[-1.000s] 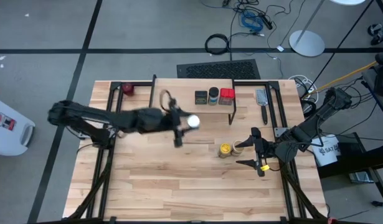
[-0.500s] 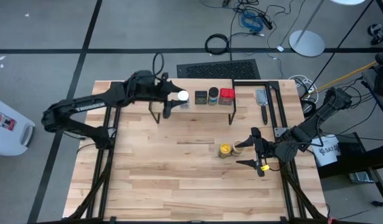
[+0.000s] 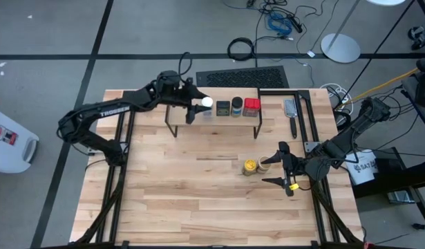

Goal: Shelf spices
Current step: Put the white seasoning bottle on the shelf, then put the yellow seasoning bottle on the shelf

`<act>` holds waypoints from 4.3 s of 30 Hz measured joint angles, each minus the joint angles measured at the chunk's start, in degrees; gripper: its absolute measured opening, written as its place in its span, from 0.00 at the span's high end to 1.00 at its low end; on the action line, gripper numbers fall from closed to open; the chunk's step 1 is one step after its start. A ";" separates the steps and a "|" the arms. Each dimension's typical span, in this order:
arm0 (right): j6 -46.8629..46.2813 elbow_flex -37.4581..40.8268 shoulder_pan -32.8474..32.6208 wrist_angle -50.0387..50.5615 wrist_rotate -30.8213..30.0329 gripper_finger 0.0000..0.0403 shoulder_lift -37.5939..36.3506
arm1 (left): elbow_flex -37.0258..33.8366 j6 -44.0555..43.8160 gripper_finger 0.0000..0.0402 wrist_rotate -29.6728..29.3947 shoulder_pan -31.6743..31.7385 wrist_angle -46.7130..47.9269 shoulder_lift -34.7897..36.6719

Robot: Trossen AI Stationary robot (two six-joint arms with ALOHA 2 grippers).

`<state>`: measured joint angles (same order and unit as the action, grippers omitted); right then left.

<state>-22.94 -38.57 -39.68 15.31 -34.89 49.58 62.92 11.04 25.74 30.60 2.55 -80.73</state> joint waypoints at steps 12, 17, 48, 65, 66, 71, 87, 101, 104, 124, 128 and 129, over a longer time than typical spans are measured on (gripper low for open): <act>0.05 0.00 0.00 0.04 -0.02 0.29 0.00 | 0.00 -0.15 0.46 1.29 1.30 -0.98 -3.13; 0.04 0.00 0.00 0.04 -0.02 0.29 0.00 | 0.00 1.27 0.46 1.25 1.26 -1.29 -3.23; 0.06 0.00 -0.01 0.00 0.00 0.29 0.00 | 0.02 2.65 0.35 -1.36 1.26 -3.36 -3.26; -1.21 0.00 -0.02 1.94 0.42 0.29 0.00 | 1.64 1.30 0.34 -17.99 -2.41 -5.68 5.95; -1.97 0.00 -0.02 2.86 0.42 0.29 0.00 | 2.20 1.32 0.34 -19.69 -3.83 -4.35 7.30; -6.18 0.00 0.00 6.77 0.24 0.29 -0.02 | 4.57 -1.68 0.34 -21.56 -12.80 0.82 10.48; -7.86 -2.29 5.60 12.14 0.70 0.29 -0.09 | 4.70 -7.67 0.35 -35.13 -34.03 -7.45 -8.11; -14.41 -4.11 6.23 25.03 5.35 0.29 -0.09 | 9.69 -10.71 0.20 -35.61 -36.95 -15.32 -24.15; -14.41 -4.11 6.23 25.00 5.35 0.29 -0.09 | 11.39 -10.49 0.15 -35.56 -37.75 -15.28 -27.13; -14.93 -4.11 6.23 24.64 6.24 0.29 -0.09 | 14.45 -10.71 0.11 -35.35 -38.55 -17.76 -34.86; -14.14 -4.11 6.23 23.52 6.00 0.29 -0.09 | 14.45 -10.71 0.11 -35.24 -38.28 -20.34 -36.39; -13.96 -4.11 6.25 23.06 5.67 0.29 -0.09 | 14.43 -10.71 0.11 -35.24 -38.28 -21.72 -36.98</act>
<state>-36.89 -42.68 -33.44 38.37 -29.22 49.50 77.34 0.34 -9.50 -7.68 -19.17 -117.71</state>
